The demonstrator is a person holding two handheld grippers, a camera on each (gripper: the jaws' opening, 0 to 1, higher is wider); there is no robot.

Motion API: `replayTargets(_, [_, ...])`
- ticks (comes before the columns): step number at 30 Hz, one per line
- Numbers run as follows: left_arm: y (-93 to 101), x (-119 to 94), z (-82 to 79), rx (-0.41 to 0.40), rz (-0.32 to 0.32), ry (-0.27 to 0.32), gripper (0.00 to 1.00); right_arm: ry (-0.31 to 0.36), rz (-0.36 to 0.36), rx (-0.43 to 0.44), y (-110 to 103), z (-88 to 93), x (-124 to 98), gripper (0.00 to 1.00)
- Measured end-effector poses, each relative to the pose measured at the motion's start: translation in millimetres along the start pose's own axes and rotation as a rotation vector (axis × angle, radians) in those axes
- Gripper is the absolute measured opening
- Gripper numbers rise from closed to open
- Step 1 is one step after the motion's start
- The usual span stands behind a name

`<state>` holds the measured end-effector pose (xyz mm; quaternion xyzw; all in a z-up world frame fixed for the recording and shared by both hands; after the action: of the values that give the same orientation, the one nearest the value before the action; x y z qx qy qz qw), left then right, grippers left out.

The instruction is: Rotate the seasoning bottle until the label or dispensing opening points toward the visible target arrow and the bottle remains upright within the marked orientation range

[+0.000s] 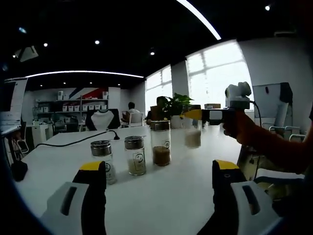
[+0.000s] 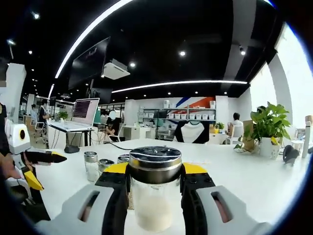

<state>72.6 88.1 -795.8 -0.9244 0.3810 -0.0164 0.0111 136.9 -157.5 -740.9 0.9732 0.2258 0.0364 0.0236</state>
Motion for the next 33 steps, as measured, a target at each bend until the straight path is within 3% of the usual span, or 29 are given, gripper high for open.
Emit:
replayTargets(5, [6.2, 2.4, -0.6, -0.031, 0.041, 0.034, 0.92, 0.005, -0.085, 0.047, -24.5, 6.0, -6.0, 0.38])
replayTargets(8, [8.9, 2.4, -0.9, -0.047, 0.054, 0.050, 0.85, 0.013, -0.160, 0.046, -39.6, 7.5, -7.5, 0.38])
replayTargets(11, [14.9, 2.5, -4.0, -0.133, 0.136, 0.103, 0.78, 0.021, -0.200, 0.050, -53.9, 6.5, -9.3, 0.38])
replayTargets(12, [17.7, 3.3, -3.4, -0.167, 0.168, 0.097, 0.79, 0.027, -0.214, 0.061, -57.4, 6.0, -9.0, 0.38])
replayTargets(15, [18.1, 4.5, -3.5, -0.174, 0.160, 0.104, 0.80, 0.037, -0.254, 0.068, -67.5, 4.6, -10.5, 0.38])
replayTargets(17, [18.6, 4.5, -4.6, -0.165, 0.152, 0.125, 0.80, 0.044, -0.273, 0.080, -74.5, 3.1, -12.6, 0.38])
replayTargets(20, [25.8, 6.9, -9.6, -0.231, 0.212, 0.193, 0.89, 0.056, -0.294, 0.094, -83.0, 1.2, -16.8, 0.38])
replayTargets(22, [25.9, 7.8, -7.2, -0.252, 0.211, 0.169, 0.88, 0.057, -0.305, 0.088, -87.6, 0.1, -18.5, 0.38])
replayTargets(23, [26.9, 9.3, -2.0, -0.248, 0.209, 0.111, 0.88, 0.058, -0.305, 0.084, -88.9, -0.3, -18.9, 0.38])
replayTargets(24, [27.3, 10.6, -0.3, -0.226, 0.203, 0.100, 0.89, 0.058, -0.305, 0.080, -90.3, -0.7, -19.5, 0.38])
replayTargets(26, [30.2, 13.0, 1.6, -0.196, 0.195, 0.093, 0.94, 0.055, -0.313, 0.077, -94.1, -1.2, -21.2, 0.38])
replayTargets(29, [32.0, 13.1, 2.8, -0.171, 0.194, 0.076, 0.89, 0.051, -0.338, 0.077, -101.8, -0.4, -23.5, 0.38])
replayTargets(32, [33.9, 11.9, 0.5, -0.065, 0.205, 0.085, 0.87, 0.055, -0.354, 0.080, -108.7, 0.1, -24.1, 0.38])
replayTargets(33, [32.6, 11.3, -0.3, -0.010, 0.178, 0.087, 0.87, 0.054, -0.360, 0.084, -110.5, 0.1, -23.8, 0.38])
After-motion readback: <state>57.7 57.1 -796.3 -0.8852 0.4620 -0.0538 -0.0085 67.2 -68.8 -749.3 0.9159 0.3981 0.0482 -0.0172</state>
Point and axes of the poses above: the point that each gripper's makers call its tool centre point, and the gripper's own axes: x roughly forward along the fingers, y roughly to its right, z roughly out of its underside, the point moved 8 cm from there along -x, roughly backward along the fingers, and after that the axes turned 6 degrees about z, right-handed, at the moved point
